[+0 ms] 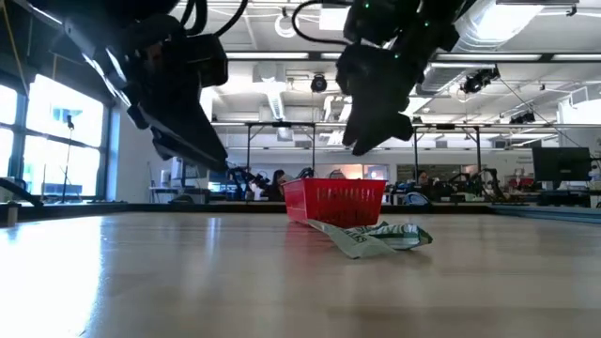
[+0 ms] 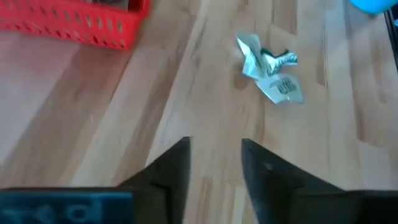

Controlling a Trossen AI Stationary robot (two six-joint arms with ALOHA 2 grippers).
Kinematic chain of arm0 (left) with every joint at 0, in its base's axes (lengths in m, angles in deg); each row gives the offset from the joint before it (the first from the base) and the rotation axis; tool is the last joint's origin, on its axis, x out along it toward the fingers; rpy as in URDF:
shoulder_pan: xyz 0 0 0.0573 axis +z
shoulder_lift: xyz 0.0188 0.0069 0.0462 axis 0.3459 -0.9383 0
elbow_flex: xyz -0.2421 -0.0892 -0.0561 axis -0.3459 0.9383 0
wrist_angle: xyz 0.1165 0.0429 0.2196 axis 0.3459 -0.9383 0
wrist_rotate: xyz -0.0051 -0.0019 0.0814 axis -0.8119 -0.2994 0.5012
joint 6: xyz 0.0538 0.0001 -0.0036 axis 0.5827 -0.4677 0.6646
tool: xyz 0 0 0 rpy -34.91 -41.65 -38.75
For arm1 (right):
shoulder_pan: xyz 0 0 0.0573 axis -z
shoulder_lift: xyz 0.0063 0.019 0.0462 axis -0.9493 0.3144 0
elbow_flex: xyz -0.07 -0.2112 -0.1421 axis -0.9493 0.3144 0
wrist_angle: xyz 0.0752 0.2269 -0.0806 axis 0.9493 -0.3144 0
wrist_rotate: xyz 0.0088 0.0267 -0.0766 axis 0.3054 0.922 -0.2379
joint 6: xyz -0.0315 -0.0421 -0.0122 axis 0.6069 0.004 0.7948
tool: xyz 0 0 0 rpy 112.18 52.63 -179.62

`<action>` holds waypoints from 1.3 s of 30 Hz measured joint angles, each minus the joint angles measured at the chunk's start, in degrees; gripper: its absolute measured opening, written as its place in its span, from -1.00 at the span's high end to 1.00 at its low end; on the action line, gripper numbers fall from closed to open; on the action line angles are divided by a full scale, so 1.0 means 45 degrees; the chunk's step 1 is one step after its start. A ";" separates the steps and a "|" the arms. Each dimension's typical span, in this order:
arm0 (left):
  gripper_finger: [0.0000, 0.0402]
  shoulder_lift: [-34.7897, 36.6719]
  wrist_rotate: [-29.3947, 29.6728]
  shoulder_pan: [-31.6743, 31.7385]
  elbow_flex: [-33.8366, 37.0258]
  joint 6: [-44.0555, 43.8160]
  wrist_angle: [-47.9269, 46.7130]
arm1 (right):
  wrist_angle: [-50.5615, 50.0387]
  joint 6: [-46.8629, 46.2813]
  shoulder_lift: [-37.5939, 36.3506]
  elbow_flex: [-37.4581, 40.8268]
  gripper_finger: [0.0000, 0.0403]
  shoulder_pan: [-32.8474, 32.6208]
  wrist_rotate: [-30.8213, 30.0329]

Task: Pick and place items into bin
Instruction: Put the light green stevia packet into the red bin

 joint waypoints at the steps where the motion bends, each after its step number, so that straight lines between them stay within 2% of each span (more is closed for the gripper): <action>1: 0.07 0.0000 0.0062 0.0000 0.0000 0.0214 0.0094 | -0.0121 0.0169 -0.0051 -0.0002 0.02 -0.0077 0.0042; 6: -0.28 -0.0072 -0.0403 -0.0213 0.0000 0.3880 0.1734 | -0.1483 0.1351 -0.0535 -0.0011 -0.51 -0.1080 -0.0312; 9: -0.38 -0.0607 -0.0689 -0.0547 -0.0038 0.5958 0.3463 | -0.2805 0.1754 -0.0644 -0.0016 -0.69 -0.2242 -0.0968; 11: -0.39 -0.1363 -0.1029 -0.0613 -0.0589 0.6541 0.3839 | -0.3469 0.1725 -0.0658 0.0067 -0.75 -0.3012 -0.1539; 18: -0.22 -0.3809 -0.3465 -0.0063 -0.2726 0.8027 0.3710 | -0.3930 0.0325 -0.0668 0.0202 -0.77 -0.5197 -0.3441; 25: -0.02 -0.5390 -0.3903 -0.0065 -0.4285 1.1624 0.1725 | -0.4392 -0.0587 -0.0673 0.0400 -0.78 -0.6287 -0.3969; 29: -0.01 -0.6160 -0.3778 -0.0308 -0.5023 1.2561 0.1281 | -0.4518 -0.1016 -0.0678 0.0649 -0.78 -0.6711 -0.4219; 35: -0.01 -0.7030 -0.2511 -0.0321 -0.5819 1.2721 0.1182 | -0.4566 -0.2124 -0.0678 0.0873 -0.78 -0.7069 -0.4505; 39: 0.00 -0.7402 -0.1962 -0.0325 -0.6053 1.3713 0.0935 | -0.4490 -0.2476 -0.0678 0.0873 -0.78 -0.7273 -0.4706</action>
